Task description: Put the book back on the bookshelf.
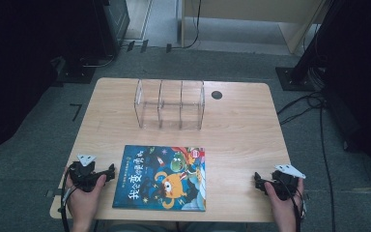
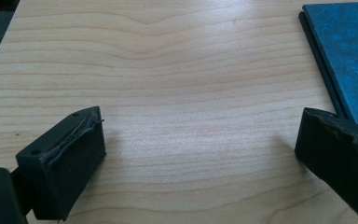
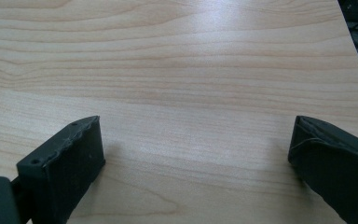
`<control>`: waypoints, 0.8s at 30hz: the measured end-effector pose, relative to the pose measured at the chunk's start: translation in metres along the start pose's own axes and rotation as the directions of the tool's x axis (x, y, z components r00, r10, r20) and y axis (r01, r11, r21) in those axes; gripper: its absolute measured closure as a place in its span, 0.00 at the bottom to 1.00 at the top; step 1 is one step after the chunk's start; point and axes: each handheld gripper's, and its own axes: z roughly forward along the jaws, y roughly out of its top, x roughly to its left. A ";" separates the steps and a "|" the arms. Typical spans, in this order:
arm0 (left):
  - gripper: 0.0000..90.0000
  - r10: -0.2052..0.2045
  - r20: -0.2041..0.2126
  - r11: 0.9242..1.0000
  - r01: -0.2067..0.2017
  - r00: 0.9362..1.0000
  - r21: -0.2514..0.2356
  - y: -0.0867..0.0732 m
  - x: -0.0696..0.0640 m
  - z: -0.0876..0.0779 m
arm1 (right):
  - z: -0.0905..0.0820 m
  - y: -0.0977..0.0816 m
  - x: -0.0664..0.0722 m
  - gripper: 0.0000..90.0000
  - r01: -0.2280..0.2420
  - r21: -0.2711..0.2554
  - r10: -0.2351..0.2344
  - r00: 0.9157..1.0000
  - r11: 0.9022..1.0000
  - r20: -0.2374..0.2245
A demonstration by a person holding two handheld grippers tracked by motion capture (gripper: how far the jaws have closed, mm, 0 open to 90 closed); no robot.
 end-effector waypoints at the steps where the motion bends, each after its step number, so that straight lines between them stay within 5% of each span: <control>1: 0.02 0.000 0.000 1.000 0.000 1.000 0.000 0.000 0.000 0.000 | 0.000 0.000 0.000 0.03 0.000 0.000 0.000 1.000 1.000 0.000; 5: 0.02 -0.002 -0.003 1.000 0.002 1.000 0.001 0.000 0.000 0.000 | -0.002 0.000 0.001 0.09 -0.001 -0.010 0.001 1.000 1.000 0.009; 6: 0.02 -0.005 -0.004 1.000 0.005 1.000 0.001 -0.001 0.000 -0.001 | -0.005 0.000 0.004 0.16 -0.006 -0.027 0.008 0.998 1.000 0.060; 8: 0.02 -0.007 -0.005 1.000 0.007 1.000 0.002 -0.002 0.001 -0.002 | -0.006 0.000 0.005 0.14 -0.007 -0.032 0.009 0.998 0.999 0.062; 12: 0.02 -0.011 -0.028 1.000 0.012 1.000 0.008 -0.003 0.003 -0.006 | -0.013 0.003 0.018 0.14 -0.025 -0.054 0.026 0.999 0.998 0.020; 16: 0.02 -0.042 0.010 0.999 0.042 0.999 -0.022 -0.002 0.005 -0.011 | -0.017 0.005 0.027 0.14 -0.021 -0.062 0.021 1.000 0.998 -0.002; 24: 0.02 -0.023 0.049 0.999 0.024 0.999 -0.030 -0.002 -0.002 -0.016 | -0.021 0.012 0.050 0.15 -0.003 -0.085 -0.002 0.998 0.996 -0.058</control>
